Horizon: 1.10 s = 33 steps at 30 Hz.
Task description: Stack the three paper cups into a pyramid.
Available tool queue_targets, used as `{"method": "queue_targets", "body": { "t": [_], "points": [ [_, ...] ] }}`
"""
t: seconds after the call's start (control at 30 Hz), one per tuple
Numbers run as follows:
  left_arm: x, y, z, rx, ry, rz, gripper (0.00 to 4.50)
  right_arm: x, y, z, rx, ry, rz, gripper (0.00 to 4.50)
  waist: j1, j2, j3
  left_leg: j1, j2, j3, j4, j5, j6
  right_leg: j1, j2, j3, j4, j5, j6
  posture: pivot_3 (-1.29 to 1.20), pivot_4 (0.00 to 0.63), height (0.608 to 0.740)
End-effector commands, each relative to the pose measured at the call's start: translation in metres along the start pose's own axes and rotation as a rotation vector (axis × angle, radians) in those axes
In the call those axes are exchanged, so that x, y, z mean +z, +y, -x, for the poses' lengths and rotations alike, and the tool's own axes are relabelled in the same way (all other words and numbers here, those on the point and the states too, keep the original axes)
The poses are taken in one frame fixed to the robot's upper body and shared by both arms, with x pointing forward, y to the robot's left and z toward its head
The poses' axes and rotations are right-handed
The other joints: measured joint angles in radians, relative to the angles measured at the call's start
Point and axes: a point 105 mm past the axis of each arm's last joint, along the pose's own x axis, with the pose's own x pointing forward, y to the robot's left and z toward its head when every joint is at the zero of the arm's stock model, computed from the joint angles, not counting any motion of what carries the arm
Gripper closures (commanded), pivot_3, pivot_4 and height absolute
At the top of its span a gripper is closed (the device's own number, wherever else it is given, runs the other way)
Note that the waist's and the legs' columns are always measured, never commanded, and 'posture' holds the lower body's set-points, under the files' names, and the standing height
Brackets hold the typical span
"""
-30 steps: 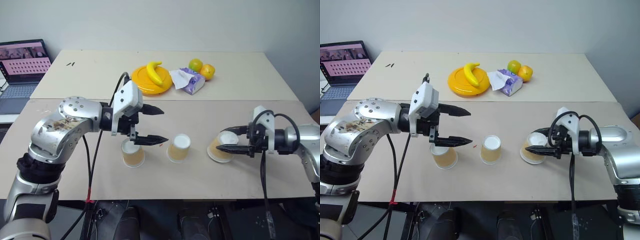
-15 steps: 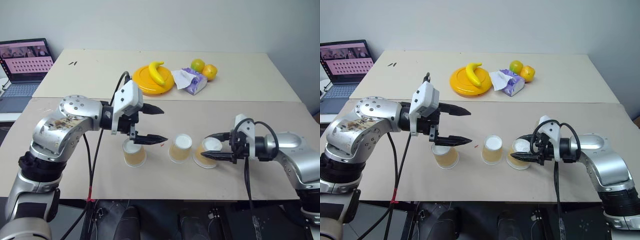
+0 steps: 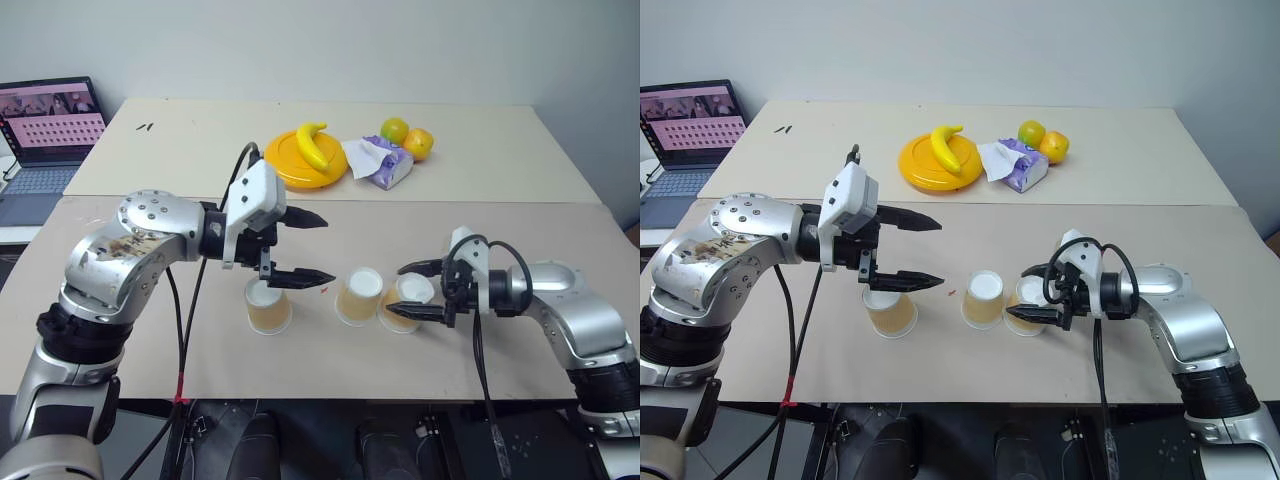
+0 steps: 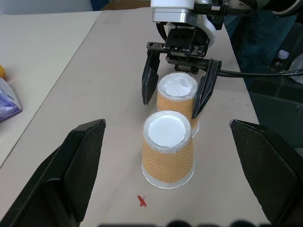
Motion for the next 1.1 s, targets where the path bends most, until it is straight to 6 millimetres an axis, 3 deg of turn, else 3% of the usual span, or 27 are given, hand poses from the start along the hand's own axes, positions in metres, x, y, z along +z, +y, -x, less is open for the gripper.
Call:
{"method": "queue_targets", "body": {
  "t": [0.03,0.37,0.57,0.67,0.87,1.1],
  "points": [
    [0.014,0.003,0.004,0.022,-0.021,-0.064,0.0,0.01,-0.005,0.023,-0.021,0.018,0.072,0.05,0.003,0.0,0.0,0.0,0.0,0.0,0.0,0.0,0.0,0.0,0.0,0.0,0.0,0.0,0.0,0.0,0.15,0.732],
    [0.014,0.003,0.001,0.016,-0.028,-0.069,0.0,-0.015,-0.007,0.095,-0.097,0.199,0.029,0.05,0.018,0.0,0.0,0.0,0.0,0.0,0.0,0.0,0.0,0.0,0.0,0.0,0.0,0.0,0.0,0.0,0.15,0.732],
    [0.015,0.006,-0.001,0.012,-0.033,-0.075,0.0,-0.021,-0.012,0.119,-0.164,0.248,0.007,0.05,0.016,0.0,0.0,0.0,0.0,0.0,0.001,0.0,0.0,0.0,0.0,0.0,0.0,0.0,0.0,0.0,0.15,0.732],
    [0.016,0.006,-0.001,0.009,-0.035,-0.078,0.0,-0.024,-0.025,0.117,-0.241,0.255,0.004,0.05,0.013,0.0,0.0,0.0,0.0,0.001,0.001,0.0,0.0,0.001,0.0,0.0,0.0,0.0,0.0,0.0,0.15,0.732],
    [0.016,0.006,-0.002,0.007,-0.034,-0.084,0.0,-0.037,-0.043,0.092,-0.303,0.269,0.026,0.05,0.0,0.0,0.0,0.001,0.0,0.0,0.001,0.0,0.0,0.001,0.0,0.0,0.0,0.0,0.0,0.0,0.15,0.732],
    [0.015,0.006,0.0,0.02,-0.023,-0.084,0.0,-0.035,-0.046,0.075,-0.279,0.25,0.042,0.05,0.0,0.0,0.0,0.0,0.0,0.0,0.001,0.0,0.0,0.0,0.0,0.0,0.0,0.0,0.0,0.0,0.15,0.732]
  ]
}}
